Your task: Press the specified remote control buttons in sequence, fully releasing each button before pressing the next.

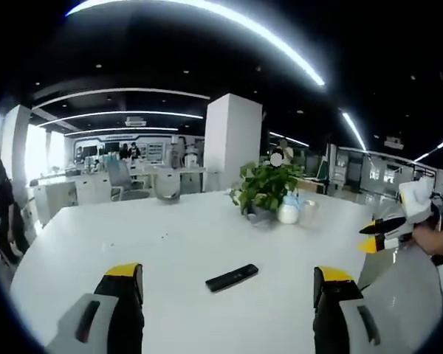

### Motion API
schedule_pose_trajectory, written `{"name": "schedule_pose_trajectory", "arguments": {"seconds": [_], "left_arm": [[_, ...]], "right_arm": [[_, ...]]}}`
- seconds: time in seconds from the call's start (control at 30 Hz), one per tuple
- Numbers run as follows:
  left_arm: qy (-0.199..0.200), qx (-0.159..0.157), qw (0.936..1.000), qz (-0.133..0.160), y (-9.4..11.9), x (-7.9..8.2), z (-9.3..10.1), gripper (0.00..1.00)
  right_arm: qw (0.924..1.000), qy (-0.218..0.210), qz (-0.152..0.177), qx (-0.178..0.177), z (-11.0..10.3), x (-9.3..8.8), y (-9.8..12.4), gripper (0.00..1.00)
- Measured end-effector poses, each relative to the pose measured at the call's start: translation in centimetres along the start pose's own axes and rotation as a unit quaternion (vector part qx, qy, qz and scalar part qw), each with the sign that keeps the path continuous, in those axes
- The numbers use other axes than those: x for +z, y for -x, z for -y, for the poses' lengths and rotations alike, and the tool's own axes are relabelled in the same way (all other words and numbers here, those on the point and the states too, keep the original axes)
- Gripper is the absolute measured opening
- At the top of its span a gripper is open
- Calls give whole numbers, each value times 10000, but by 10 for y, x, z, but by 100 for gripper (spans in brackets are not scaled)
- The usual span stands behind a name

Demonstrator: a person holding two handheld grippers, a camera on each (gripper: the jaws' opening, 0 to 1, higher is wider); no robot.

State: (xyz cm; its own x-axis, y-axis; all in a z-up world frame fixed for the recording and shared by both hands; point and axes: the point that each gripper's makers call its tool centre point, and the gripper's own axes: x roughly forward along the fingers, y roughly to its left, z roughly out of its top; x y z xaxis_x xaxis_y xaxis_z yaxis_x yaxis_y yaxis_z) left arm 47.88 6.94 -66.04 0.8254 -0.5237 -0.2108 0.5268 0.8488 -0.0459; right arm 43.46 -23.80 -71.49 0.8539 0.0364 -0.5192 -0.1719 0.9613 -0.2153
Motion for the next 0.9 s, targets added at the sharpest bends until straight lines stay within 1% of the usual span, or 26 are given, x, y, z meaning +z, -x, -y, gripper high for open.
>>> {"name": "schedule_pose_trajectory", "arguments": {"seconds": [0.07, 0.17, 0.27, 0.33, 0.37, 0.47, 0.53, 0.57, 0.6, 0.73, 0.8, 0.87, 0.9], "left_arm": [[-50, 73, 10000, -32, 7, -3, 3, 100], [-143, 199, 9997, -55, 13, -3, 1, 100], [-19, 255, 9997, -37, 17, -2, 2, 100], [-22, 359, 9994, 12, 20, -2, 3, 100], [-75, 467, 9989, 43, 22, -2, 3, 100], [-94, 600, 9981, 101, 26, -4, 3, 100], [-133, 621, 9980, 12, 28, -10, 5, 100], [-144, 623, 9979, -84, 29, -13, 5, 100], [-159, 708, 9972, -186, 31, -17, 3, 100], [-268, 875, 9956, -184, 39, -22, 1, 100], [-377, 941, 9947, -177, 44, -22, 1, 100], [-361, 1012, 9940, -222, 48, -25, -2, 100], [-284, 1056, 9938, -210, 51, -26, -5, 100]], "right_arm": [[10000, 0, 18, -3, 0, 1, 0, 40], [10000, -8, 19, 30, -1, 1, 0, 40], [10000, 1, 43, 47, -2, 2, 1, 41], [10000, -22, 70, 41, -1, 3, 1, 41], [9999, -50, 92, 35, 0, 3, 2, 41], [9996, -139, 225, 0, 3, 7, 4, 42], [9993, -227, 293, -2, 4, 9, 6, 43], [9991, -253, 332, -11, 4, 10, 6, 44], [9989, -284, 378, -25, 5, 12, 6, 46], [9985, -313, 430, -102, 7, 14, 6, 50], [9982, -312, 510, -104, 6, 16, 6, 54], [9979, -309, 567, -103, 6, 18, 7, 58], [9976, -309, 611, -105, 5, 20, 7, 59]]}}
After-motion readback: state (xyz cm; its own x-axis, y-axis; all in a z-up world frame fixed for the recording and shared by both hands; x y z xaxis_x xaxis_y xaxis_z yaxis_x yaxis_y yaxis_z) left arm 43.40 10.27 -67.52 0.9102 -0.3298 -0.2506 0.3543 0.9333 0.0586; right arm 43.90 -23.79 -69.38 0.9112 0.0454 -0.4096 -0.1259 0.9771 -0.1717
